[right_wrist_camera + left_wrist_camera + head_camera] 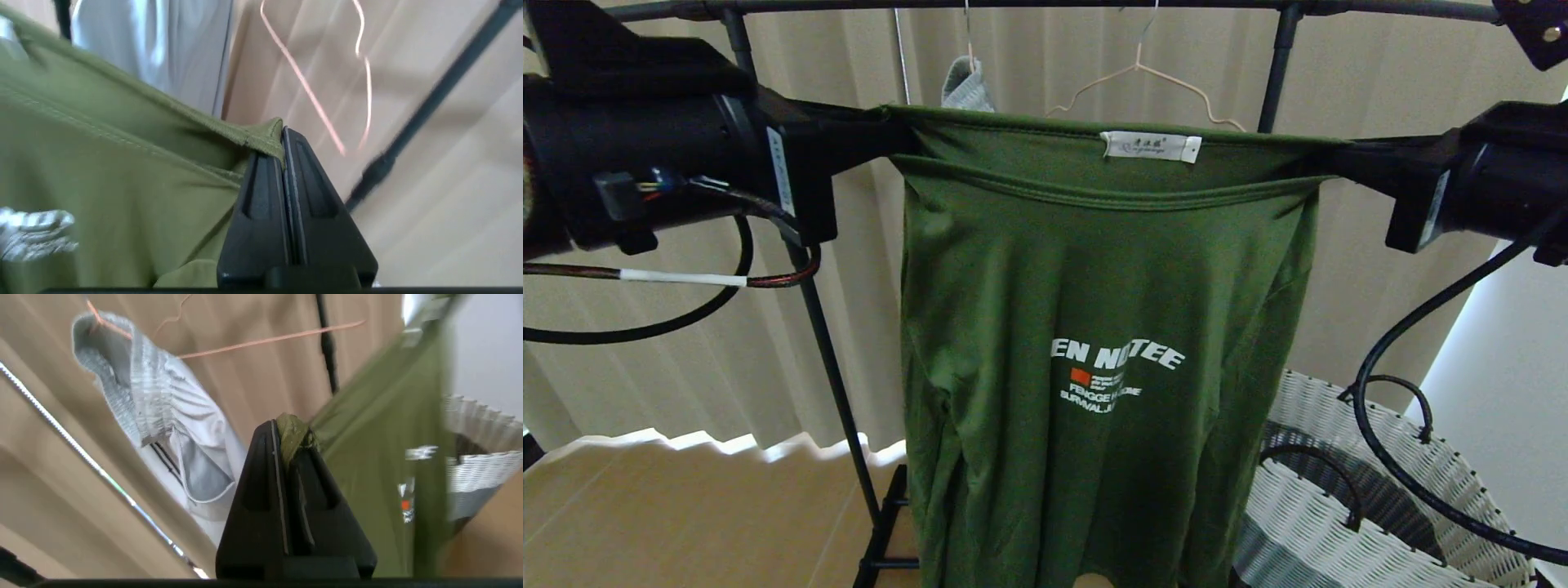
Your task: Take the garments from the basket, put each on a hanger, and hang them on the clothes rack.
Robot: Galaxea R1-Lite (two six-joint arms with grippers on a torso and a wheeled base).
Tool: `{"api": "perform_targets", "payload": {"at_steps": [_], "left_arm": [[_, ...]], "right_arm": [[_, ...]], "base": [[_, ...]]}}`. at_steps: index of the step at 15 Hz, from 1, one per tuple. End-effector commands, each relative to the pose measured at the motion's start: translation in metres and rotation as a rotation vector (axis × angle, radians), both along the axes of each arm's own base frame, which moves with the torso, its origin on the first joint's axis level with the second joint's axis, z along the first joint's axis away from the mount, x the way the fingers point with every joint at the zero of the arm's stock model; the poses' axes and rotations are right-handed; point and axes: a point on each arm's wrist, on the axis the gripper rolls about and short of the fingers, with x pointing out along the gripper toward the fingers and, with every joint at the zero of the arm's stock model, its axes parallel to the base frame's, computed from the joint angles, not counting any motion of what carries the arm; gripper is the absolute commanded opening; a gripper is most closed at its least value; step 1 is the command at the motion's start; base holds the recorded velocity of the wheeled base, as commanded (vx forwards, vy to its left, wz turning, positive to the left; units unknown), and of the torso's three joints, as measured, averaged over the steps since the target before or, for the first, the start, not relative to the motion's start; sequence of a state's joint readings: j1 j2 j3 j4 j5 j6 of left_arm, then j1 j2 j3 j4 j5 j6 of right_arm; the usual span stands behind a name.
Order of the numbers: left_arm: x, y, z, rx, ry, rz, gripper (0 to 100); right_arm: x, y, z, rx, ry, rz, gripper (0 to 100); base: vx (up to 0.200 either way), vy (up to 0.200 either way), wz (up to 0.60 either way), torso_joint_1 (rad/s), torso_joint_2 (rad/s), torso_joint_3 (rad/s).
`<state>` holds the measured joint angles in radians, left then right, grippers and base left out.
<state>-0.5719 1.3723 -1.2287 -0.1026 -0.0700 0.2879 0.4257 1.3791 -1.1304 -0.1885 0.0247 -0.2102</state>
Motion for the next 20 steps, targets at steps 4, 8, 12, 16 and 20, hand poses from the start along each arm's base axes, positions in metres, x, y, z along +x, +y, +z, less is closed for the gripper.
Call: {"api": "perform_targets", "payload": {"at_steps": [4,8,12,16,20], "left_arm": [[0.009,-0.006,-0.001,-0.009,-0.020,0.001,0],[0.001,-0.005,-0.001,-0.010,-0.021,-0.018,0],[0.000,-0.005,-0.002,-0.007,-0.017,-0.018,0],[0.001,-0.005,-0.008,0.003,-0.002,-0.015,0],[0.005,0.003,-0.025,0.037,0.040,0.083,0]], "right_arm": [[-0.014,-0.006,0.004,0.012,-0.025,0.004,0],[-0.016,-0.007,-0.008,-0.004,0.010,0.004,0],[-0.018,-0.008,-0.011,-0.011,0.025,0.005,100],[-0.018,-0.008,-0.022,-0.020,0.048,0.007,100],[-0.025,-0.010,-0.032,0.011,0.020,0.018,100]], "base": [[0.000,0.000,0.00,0.000,0.00,0.000],[0.000,0.000,0.00,0.000,0.00,0.000],[0.000,0.000,0.00,0.000,0.00,0.000],[0.000,0.000,0.00,0.000,0.00,0.000],[0.000,0.000,0.00,0.000,0.00,0.000]]}}
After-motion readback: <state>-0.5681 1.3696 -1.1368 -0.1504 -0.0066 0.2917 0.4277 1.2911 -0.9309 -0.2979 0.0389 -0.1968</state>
